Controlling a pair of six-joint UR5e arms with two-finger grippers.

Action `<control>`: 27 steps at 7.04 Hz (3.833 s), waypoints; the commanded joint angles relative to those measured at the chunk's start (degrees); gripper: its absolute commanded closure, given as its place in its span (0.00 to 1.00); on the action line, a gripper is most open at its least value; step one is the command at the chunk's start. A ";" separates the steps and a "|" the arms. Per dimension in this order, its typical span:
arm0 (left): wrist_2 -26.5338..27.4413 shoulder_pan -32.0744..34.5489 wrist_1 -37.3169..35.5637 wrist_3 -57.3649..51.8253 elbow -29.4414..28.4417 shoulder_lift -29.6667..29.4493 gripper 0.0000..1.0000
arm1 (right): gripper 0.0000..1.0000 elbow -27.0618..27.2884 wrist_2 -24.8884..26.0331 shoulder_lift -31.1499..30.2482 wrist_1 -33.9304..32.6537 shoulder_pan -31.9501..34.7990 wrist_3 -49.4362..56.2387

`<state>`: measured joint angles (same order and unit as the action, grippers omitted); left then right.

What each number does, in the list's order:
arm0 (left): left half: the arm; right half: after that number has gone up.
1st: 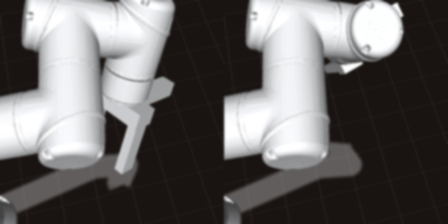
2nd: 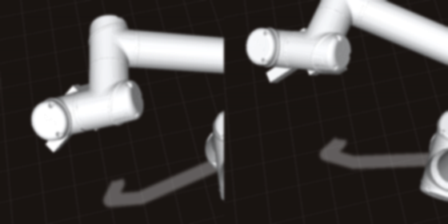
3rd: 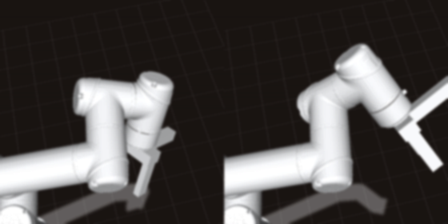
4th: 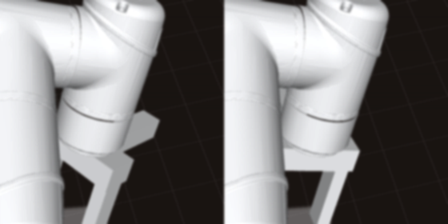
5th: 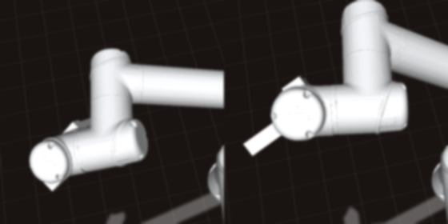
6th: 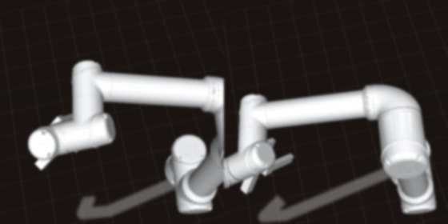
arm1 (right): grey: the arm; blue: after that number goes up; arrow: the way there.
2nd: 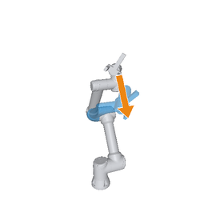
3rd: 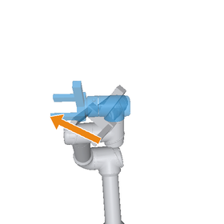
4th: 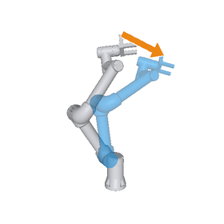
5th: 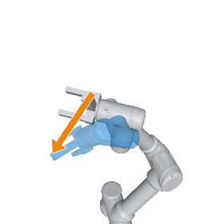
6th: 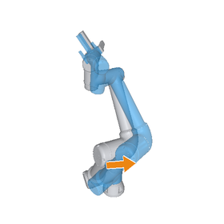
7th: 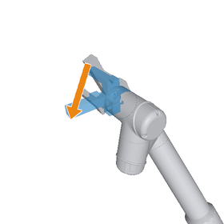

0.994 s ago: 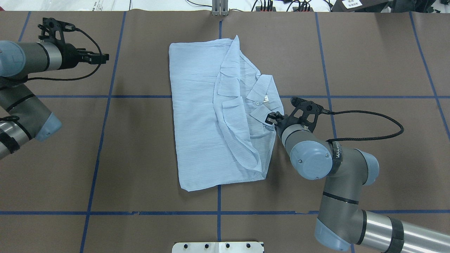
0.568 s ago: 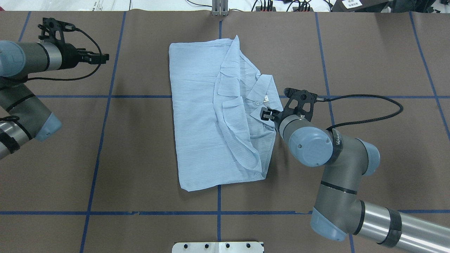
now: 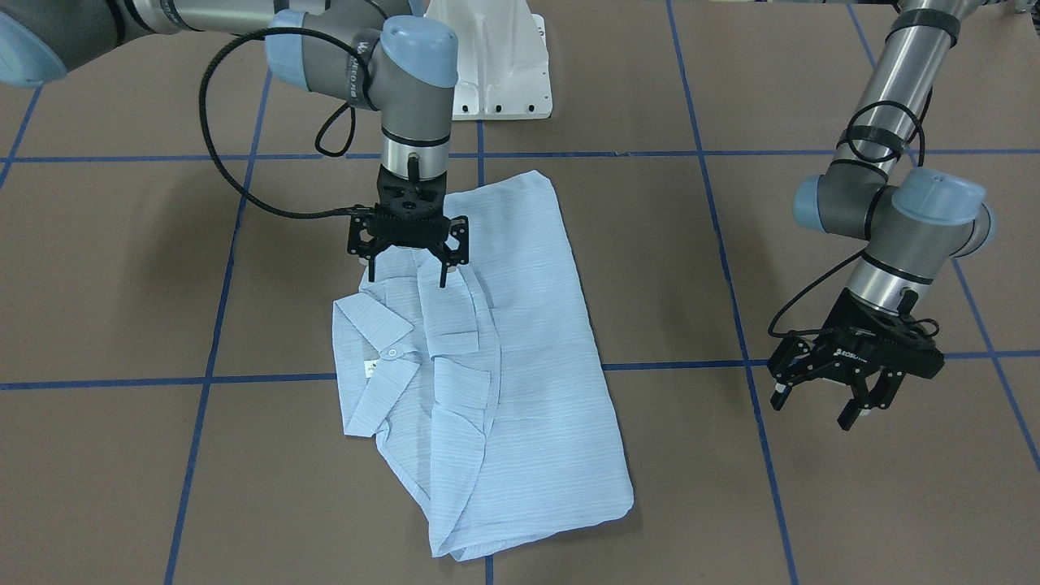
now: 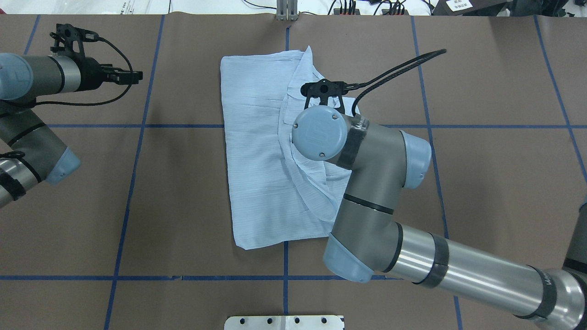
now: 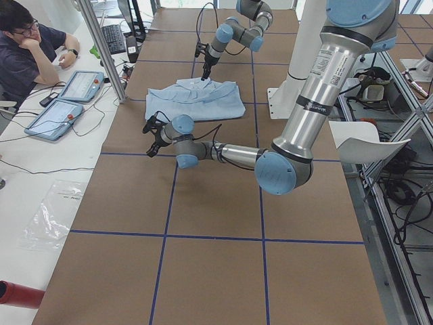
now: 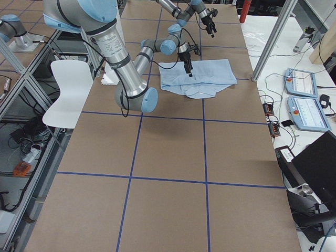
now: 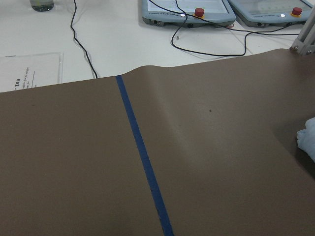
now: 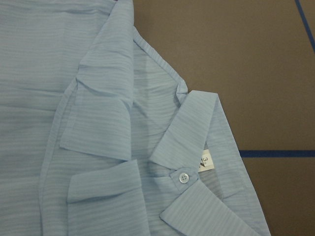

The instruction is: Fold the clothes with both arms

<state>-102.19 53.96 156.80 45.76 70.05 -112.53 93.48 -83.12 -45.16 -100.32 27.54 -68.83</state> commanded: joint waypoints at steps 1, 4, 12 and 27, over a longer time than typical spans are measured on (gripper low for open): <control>-0.11 0.00 0.09 0.03 0.00 0.03 0.00 | 0.00 -14.40 -1.77 10.31 -2.87 -0.39 5.79; -0.11 0.00 0.09 -0.06 0.00 0.03 0.00 | 0.00 -27.30 -3.36 19.93 -6.96 -2.22 5.81; -0.11 -0.09 0.00 -0.06 0.00 -0.05 0.00 | 0.00 -29.59 -0.46 18.71 -12.70 -3.81 7.12; -10.83 -5.85 -22.76 10.57 27.90 4.33 0.00 | 0.00 22.16 -14.25 -19.34 6.68 9.55 9.47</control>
<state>-111.51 51.46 137.48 49.12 91.59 -109.17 112.31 -96.14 -62.89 -96.45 37.24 -53.50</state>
